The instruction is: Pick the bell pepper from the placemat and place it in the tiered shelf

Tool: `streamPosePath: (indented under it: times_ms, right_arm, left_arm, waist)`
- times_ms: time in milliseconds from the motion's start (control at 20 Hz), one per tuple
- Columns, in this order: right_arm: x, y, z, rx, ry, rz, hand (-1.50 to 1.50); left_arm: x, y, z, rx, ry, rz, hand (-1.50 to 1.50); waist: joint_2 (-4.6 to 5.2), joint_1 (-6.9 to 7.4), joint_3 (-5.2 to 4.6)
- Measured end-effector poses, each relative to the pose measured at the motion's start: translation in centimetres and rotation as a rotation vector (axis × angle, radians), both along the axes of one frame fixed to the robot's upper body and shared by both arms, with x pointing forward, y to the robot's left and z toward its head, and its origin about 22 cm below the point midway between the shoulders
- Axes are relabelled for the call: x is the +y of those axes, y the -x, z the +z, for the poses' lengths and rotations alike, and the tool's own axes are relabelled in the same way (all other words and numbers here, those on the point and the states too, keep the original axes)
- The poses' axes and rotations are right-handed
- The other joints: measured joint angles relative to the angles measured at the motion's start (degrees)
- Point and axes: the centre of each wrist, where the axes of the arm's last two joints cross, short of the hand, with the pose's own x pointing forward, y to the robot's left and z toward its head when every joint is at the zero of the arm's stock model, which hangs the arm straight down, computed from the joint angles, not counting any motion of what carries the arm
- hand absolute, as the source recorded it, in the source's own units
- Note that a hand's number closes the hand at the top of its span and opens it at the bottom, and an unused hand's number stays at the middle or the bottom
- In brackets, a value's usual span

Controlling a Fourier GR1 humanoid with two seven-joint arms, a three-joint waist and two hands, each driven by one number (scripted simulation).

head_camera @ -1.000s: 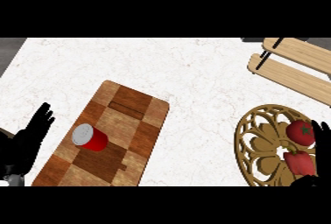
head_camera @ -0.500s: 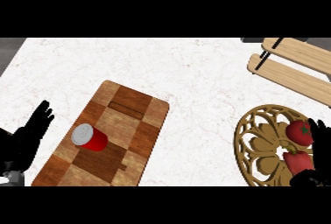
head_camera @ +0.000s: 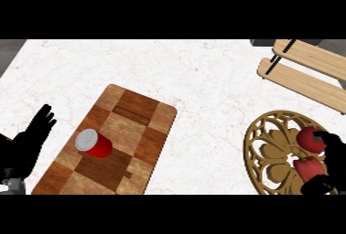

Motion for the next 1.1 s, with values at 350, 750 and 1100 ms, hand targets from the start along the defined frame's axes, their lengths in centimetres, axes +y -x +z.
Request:
streamPosePath:
  times_ms: [350, 750, 1100]
  right_arm:
    - [0.4, 1.0, 0.5, -0.086, 0.059, 0.028, 1.50]
    - [2.8, -1.1, 3.8, -0.154, 0.006, 0.142, 1.50]
    - [4.6, -5.2, 9.3, -0.221, -0.138, 0.245, 1.50]
  left_arm:
    - [0.4, 0.3, -0.2, 0.002, 0.000, 0.002, 0.00]
    - [-0.6, 0.3, -0.3, 0.004, 0.001, -0.009, 0.00]
    - [-0.5, -0.2, -0.1, -0.002, -0.003, -0.006, 0.00]
  waist:
    - [0.01, -0.14, 0.06]
    - [0.57, 0.46, 0.82]
    - [0.63, 0.37, 0.93]
